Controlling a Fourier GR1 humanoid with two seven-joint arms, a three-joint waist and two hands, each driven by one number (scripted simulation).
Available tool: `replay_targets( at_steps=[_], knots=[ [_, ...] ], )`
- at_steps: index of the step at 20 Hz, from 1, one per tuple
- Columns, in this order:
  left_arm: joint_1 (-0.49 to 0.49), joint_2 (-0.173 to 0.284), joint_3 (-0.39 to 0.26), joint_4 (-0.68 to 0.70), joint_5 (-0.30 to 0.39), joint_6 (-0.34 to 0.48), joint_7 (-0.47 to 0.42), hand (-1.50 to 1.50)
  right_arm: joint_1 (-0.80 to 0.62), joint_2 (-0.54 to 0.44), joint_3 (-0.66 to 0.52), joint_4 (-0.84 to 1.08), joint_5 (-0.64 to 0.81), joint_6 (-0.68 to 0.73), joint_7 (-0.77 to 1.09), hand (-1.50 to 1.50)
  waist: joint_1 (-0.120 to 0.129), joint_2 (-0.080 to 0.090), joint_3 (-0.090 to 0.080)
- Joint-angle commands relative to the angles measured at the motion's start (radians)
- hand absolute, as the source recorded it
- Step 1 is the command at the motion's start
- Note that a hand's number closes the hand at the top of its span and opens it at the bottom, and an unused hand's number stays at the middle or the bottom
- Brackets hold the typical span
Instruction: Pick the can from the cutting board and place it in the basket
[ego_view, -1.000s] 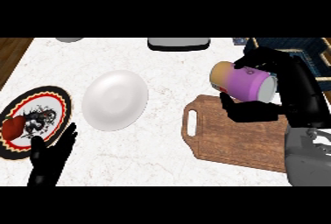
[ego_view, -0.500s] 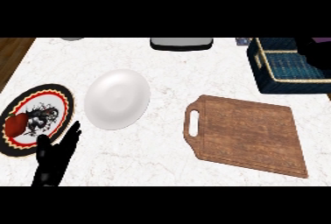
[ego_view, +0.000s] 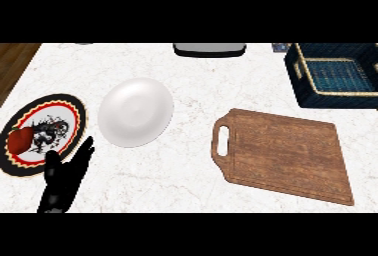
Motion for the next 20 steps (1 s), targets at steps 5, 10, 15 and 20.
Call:
replay_targets(
  at_steps=[5, 10, 15, 20],
  knots=[
    [0.026, 0.009, 0.002, -0.004, 0.004, -0.019, 0.048, 0.0, -0.073, -0.092, 0.01, 0.377, 0.064, -0.056, -0.257, 1.5, 0.013, 0.009, -0.007],
    [0.036, -0.048, -0.029, 0.024, -0.023, 0.014, 0.019, 0.0, -0.139, -0.114, -0.032, 0.561, 0.046, -0.096, -0.343, 1.5, 0.014, 0.01, -0.007],
    [-0.02, -0.017, -0.012, 0.012, -0.019, 0.0, 0.056, 0.0, -0.186, -0.105, -0.116, 0.742, -0.012, -0.147, -0.396, 1.5, 0.022, 0.014, -0.006],
    [0.033, -0.006, -0.009, -0.034, 0.0, -0.032, 0.059, 0.0, -0.083, -0.094, -0.144, 0.842, -0.032, -0.209, -0.601, 1.5, 0.015, 0.01, -0.005]
  ],
)
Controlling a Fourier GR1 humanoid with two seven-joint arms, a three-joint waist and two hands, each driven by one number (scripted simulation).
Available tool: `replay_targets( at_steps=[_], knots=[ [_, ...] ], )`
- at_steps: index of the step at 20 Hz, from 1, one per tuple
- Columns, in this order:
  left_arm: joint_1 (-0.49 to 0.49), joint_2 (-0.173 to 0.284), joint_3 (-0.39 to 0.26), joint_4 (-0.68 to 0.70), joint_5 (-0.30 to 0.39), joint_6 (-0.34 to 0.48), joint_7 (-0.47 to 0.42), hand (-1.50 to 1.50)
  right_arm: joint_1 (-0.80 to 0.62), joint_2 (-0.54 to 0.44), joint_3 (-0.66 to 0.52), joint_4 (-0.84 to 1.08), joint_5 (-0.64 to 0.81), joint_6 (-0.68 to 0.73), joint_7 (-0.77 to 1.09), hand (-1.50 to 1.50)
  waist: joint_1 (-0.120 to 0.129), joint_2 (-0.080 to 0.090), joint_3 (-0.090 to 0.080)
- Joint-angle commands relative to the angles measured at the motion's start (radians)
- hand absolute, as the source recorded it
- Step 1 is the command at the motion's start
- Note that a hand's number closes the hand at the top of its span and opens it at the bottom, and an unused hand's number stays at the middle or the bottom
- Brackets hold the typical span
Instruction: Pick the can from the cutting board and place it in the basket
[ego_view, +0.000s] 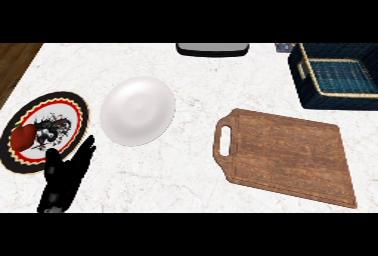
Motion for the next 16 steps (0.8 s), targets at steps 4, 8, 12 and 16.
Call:
replay_targets(
  at_steps=[4, 8, 12, 16],
  knots=[
    [0.038, -0.001, -0.016, 0.003, -0.003, -0.025, 0.027, 0.0, -0.033, -0.047, -0.027, 0.213, -0.009, -0.03, -0.15, 1.5, 0.01, 0.009, -0.006],
    [0.046, -0.027, -0.011, 0.022, -0.017, 0.01, -0.011, 0.0, 0.033, -0.116, 0.019, 0.211, 0.107, -0.178, -0.1, 1.5, 0.002, 0.01, -0.007],
    [0.017, -0.024, -0.013, 0.053, -0.035, 0.013, -0.007, 0.0, 0.066, -0.109, 0.071, 0.296, 0.139, -0.114, -0.227, 1.5, 0.0, 0.009, -0.006],
    [0.032, -0.012, -0.008, 0.045, -0.031, -0.004, -0.011, 0.0, 0.019, -0.135, 0.087, 0.341, 0.169, -0.147, -0.293, -1.5, 0.014, 0.012, -0.006]
  ],
)
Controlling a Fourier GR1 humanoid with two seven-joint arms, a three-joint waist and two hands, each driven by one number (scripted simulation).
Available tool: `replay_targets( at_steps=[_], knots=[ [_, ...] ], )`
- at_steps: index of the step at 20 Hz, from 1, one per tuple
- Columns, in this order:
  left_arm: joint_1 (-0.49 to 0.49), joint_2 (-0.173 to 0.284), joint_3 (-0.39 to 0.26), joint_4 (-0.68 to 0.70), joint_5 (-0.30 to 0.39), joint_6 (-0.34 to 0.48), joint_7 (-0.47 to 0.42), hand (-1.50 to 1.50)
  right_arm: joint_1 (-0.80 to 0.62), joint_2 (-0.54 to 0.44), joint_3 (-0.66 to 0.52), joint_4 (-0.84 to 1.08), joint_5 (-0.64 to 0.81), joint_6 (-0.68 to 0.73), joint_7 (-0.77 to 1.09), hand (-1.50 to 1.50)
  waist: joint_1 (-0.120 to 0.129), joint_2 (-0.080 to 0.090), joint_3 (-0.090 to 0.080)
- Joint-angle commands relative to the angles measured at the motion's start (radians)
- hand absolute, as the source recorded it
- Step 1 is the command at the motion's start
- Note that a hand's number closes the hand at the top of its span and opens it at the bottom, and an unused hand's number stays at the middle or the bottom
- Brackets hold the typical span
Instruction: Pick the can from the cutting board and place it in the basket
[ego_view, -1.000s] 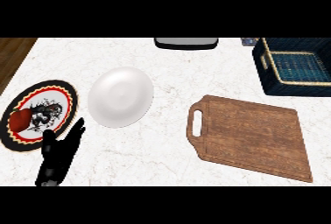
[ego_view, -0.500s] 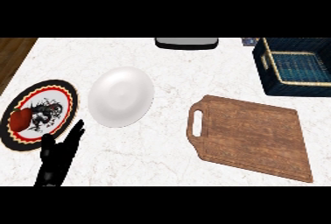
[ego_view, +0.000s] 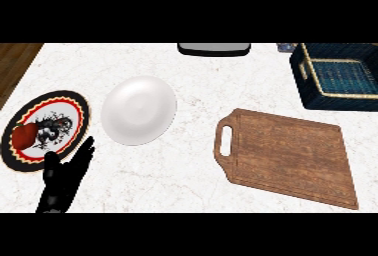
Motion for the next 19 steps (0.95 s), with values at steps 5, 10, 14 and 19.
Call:
replay_targets(
  at_steps=[5, 10, 14, 19],
  knots=[
    [0.006, -0.039, -0.02, 0.066, -0.019, 0.013, -0.006, 0.0, -0.028, -0.074, -0.034, 0.098, -0.014, -0.004, -0.135, -1.5, -0.004, 0.005, -0.007],
    [0.017, -0.013, 0.003, 0.018, 0.003, -0.005, 0.028, 0.0, -0.051, -0.145, -0.112, 0.145, -0.076, -0.001, -0.109, -1.5, -0.001, 0.005, -0.006],
    [0.008, 0.001, 0.009, 0.019, 0.002, -0.013, 0.052, 0.0, -0.051, -0.206, -0.153, 0.156, -0.114, 0.012, -0.073, -1.5, -0.009, 0.002, -0.007],
    [-0.036, 0.001, 0.03, 0.052, 0.019, -0.016, 0.066, 0.0, 0.0, -0.293, -0.184, 0.186, -0.138, 0.049, -0.076, -1.5, -0.015, 0.002, -0.007]
  ],
)
